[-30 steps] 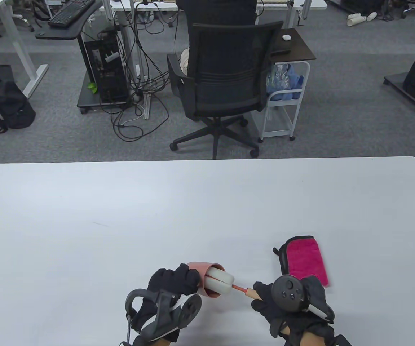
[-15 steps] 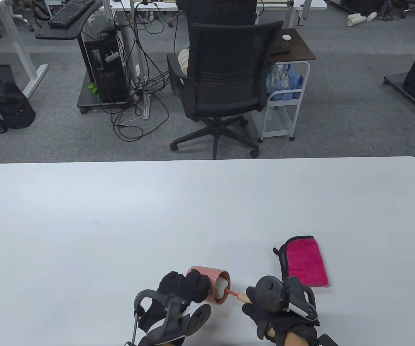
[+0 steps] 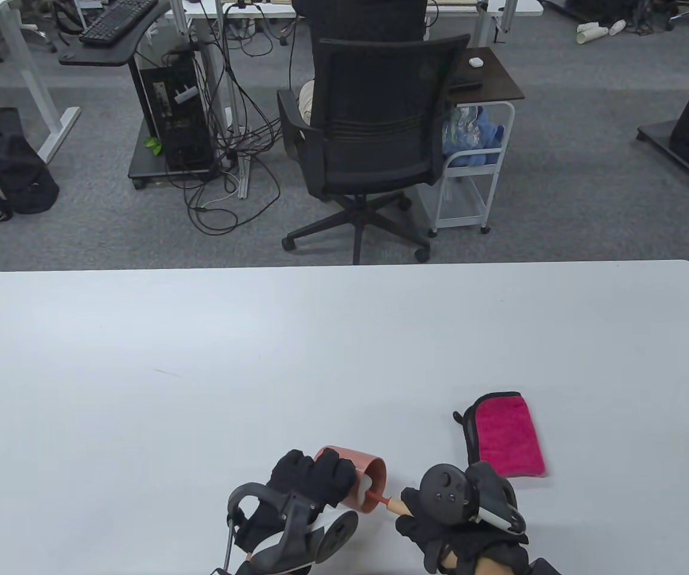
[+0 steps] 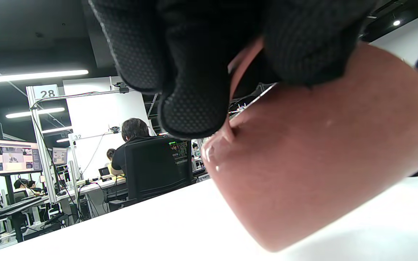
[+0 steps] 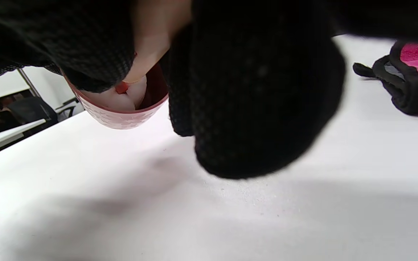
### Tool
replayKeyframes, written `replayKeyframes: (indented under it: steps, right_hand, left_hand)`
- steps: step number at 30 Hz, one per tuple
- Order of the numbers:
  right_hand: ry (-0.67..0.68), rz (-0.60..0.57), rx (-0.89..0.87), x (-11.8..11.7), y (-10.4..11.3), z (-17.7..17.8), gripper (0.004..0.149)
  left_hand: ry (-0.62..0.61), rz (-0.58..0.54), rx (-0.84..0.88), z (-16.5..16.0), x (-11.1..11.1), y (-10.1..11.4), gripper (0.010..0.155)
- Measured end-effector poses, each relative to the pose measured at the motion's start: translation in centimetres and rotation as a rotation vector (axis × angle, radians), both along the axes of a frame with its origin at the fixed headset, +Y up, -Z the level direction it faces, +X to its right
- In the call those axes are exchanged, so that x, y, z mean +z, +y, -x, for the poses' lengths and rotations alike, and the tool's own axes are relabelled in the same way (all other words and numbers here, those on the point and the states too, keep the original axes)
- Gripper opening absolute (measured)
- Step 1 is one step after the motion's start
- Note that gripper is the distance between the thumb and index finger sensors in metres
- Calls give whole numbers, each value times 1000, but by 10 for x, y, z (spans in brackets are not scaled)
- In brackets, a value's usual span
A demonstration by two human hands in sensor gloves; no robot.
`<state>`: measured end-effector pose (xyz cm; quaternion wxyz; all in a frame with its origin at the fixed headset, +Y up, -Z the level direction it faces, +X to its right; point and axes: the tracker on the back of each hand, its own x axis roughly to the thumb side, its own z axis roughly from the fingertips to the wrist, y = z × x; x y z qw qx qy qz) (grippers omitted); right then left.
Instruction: Brush the water cup with the cup brush
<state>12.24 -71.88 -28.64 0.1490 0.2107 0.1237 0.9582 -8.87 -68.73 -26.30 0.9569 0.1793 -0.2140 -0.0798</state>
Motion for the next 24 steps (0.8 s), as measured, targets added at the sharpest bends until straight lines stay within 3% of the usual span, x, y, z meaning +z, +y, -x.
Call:
replayKeyframes:
  steps: [24]
  right_hand:
    - [-103, 42, -66, -10, -1, -19, 60]
  left_hand:
    - [-22, 16, 12, -1, 1, 2, 41]
